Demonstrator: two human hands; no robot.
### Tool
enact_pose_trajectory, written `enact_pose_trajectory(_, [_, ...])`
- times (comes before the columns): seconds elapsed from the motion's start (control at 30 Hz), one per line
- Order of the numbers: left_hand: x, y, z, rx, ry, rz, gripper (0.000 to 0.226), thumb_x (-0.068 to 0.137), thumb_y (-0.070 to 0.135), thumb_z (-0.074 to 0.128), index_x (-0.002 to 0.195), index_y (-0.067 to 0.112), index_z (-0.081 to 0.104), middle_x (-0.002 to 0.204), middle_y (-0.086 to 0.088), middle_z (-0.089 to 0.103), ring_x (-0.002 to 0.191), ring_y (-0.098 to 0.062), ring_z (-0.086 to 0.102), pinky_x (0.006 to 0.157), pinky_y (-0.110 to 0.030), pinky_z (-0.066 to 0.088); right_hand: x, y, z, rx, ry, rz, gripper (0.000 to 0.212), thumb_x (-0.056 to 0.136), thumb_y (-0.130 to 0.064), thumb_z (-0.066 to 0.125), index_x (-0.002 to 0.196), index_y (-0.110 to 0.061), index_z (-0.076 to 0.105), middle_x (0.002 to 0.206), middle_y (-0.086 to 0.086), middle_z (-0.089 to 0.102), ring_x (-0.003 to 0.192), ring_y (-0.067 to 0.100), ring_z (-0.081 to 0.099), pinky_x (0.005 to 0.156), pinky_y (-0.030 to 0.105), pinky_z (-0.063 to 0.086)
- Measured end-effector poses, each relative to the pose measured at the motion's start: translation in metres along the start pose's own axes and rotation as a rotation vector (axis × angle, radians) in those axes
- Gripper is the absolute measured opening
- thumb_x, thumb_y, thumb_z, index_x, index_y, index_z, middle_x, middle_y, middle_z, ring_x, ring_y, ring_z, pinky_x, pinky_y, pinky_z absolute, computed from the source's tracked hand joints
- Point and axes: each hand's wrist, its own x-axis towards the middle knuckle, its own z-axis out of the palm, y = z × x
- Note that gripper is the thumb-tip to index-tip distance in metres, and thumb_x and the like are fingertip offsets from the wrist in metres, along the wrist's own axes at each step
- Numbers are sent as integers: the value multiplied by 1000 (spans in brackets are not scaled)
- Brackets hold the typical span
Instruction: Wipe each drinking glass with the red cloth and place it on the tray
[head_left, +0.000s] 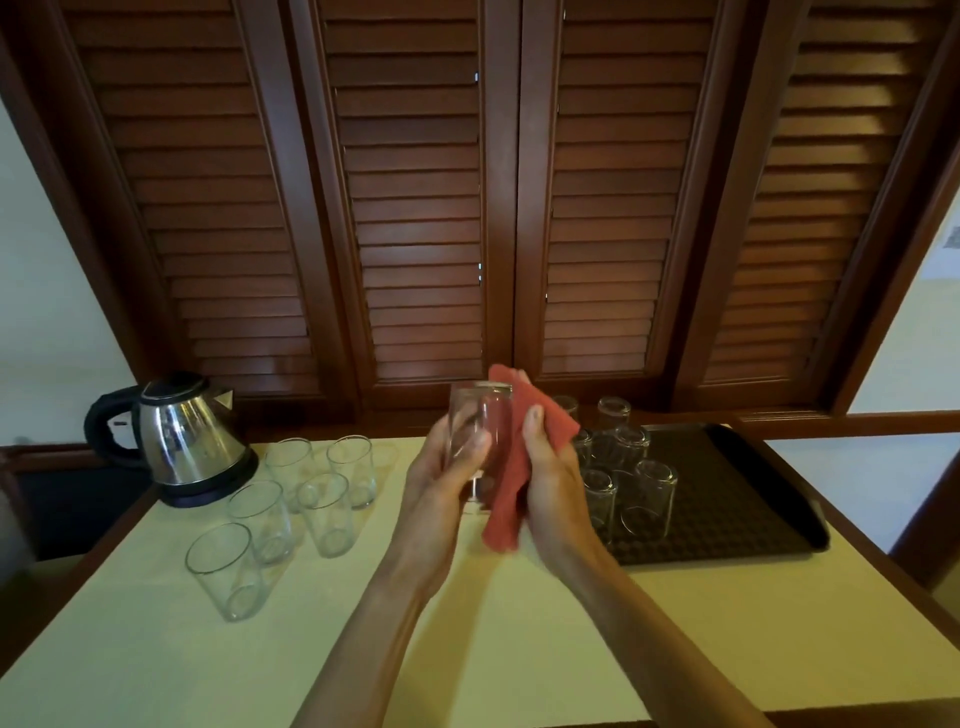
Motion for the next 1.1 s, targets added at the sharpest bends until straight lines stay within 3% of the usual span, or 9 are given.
enact_pose_trajectory(0.13, [9,9,1,-149,98,100,43,95,31,58,134,16,67,124,-6,75,113,-20,71,94,-32,57,-14,13,7,-108,-67,-72,70,96,-55,48,158,-30,27,155,-18,43,145,4,38,118,25,34])
enact_pose_trajectory(0.23, [11,12,-4,-43,127,118,45,96,34,60,139,21,65,129,-1,73,116,-12,69,95,-26,57,-27,20,11,-71,2,-8,83,75,-82,60,145,-38,50,136,2,62,128,23,56,104,35,47])
enact_pose_trajectory(0.33, [-1,-2,3,120,101,41,44,102,54,50,137,32,65,128,9,73,119,-8,66,103,-39,54,-4,9,1,20,125,85,55,78,-76,57,121,-44,66,103,-1,77,100,24,70,80,35,57])
enact_pose_trajectory(0.5, [7,4,0,2,186,68,68,88,80,49,133,32,63,124,-1,72,118,-24,68,94,-42,57,-24,17,13,-136,-33,-94,54,103,-44,40,155,-34,28,141,-43,44,136,-13,39,105,9,37])
enact_pose_trajectory(0.57, [7,5,-4,-66,210,49,61,85,66,66,130,25,64,125,-6,72,119,-34,68,91,-48,57,-29,20,14,-114,-30,-83,61,96,-60,46,152,-37,38,147,-21,51,136,3,47,107,20,43])
enact_pose_trajectory(0.63, [1,0,-3,-87,161,13,49,90,48,70,130,21,66,126,-6,73,121,-35,68,97,-56,56,-16,10,9,-35,35,53,53,92,-67,48,136,-38,57,121,-4,70,114,17,64,90,28,55])
enact_pose_trajectory(0.8, [3,5,2,-138,139,20,48,95,41,55,136,21,67,128,-7,74,124,-26,68,106,-46,53,-18,9,10,-14,28,58,46,99,-51,44,143,-42,44,131,-18,65,122,-1,60,97,19,51])
enact_pose_trajectory(1.0, [5,-7,-7,28,131,42,44,96,48,60,134,27,66,130,3,71,123,-16,66,105,-41,53,-13,14,0,167,124,245,51,90,-57,49,128,-25,63,111,8,75,105,26,71,93,47,57])
enact_pose_trajectory(1.1, [3,-8,-3,26,187,62,45,96,51,57,134,29,67,130,2,72,116,-17,69,93,-36,57,-5,5,3,115,94,178,48,89,-53,45,127,-29,62,114,-1,76,109,18,70,88,32,58])
